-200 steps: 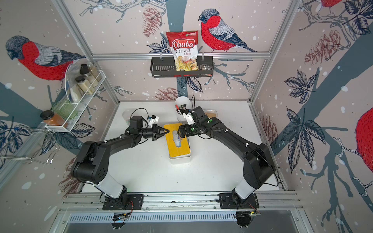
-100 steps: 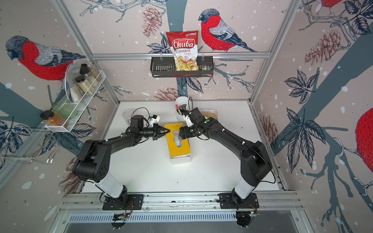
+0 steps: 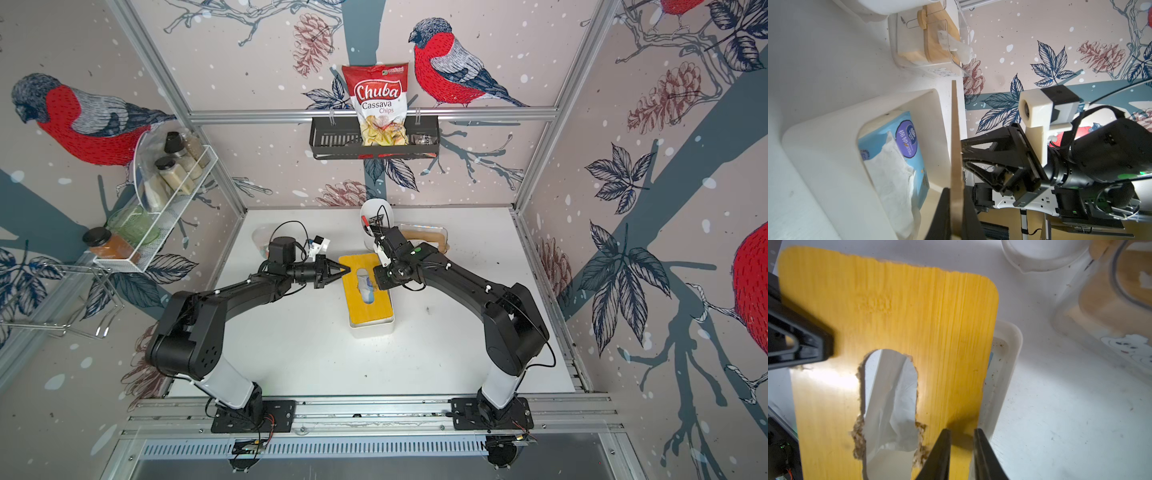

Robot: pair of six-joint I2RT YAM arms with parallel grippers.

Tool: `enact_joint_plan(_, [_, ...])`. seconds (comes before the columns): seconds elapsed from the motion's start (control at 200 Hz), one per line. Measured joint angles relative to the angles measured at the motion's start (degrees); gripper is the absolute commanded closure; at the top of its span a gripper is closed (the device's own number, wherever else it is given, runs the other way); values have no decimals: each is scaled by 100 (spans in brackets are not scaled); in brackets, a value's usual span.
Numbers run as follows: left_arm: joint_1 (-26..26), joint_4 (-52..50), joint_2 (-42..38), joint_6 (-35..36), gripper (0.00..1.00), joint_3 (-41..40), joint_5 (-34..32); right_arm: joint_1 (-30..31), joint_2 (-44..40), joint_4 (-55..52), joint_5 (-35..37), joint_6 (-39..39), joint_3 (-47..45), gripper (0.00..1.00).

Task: Put the tissue paper into the tissue box
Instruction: Open the lid of the tissue box.

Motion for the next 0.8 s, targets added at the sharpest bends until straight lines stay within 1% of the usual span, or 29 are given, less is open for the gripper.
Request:
enact_joint_plan(0.045, [0,-7,-2,-4,100,-4,0,-22,-39,-2,-24,-2,-46,81])
enact_joint_plan(0.115, [0,0,-20,-4,100,-4,2,-90,-120,-7,-94,-4,-129,80])
enact_joint_plan(0.255, [0,15,-46,-24,100,-4,9,-267,-319,-9,-214,0,-256,69])
enact_joint_plan(0.375, [0,48,-92,-50,100,-4,7,-446,-636,111,-584,2,-503,57])
enact_joint_plan(0.5, [0,98,-140,-155,100,-4,7,-531,-820,271,-909,24,-688,36])
enact_joint_plan(0.56, [0,173,-170,-205,100,-20,9,-575,-837,328,-1027,44,-737,30])
enact_joint_plan(0.68, [0,625,-212,-570,100,-184,98,-984,-1119,597,-1349,260,-1132,20])
enact_joint_plan(0.735, [0,940,-199,-844,100,-302,160,-1113,-1325,765,-1593,374,-1412,18])
enact_joint_plan(0.8, [0,1582,-127,-1322,100,-492,271,-1123,-1425,981,-2022,496,-1633,18])
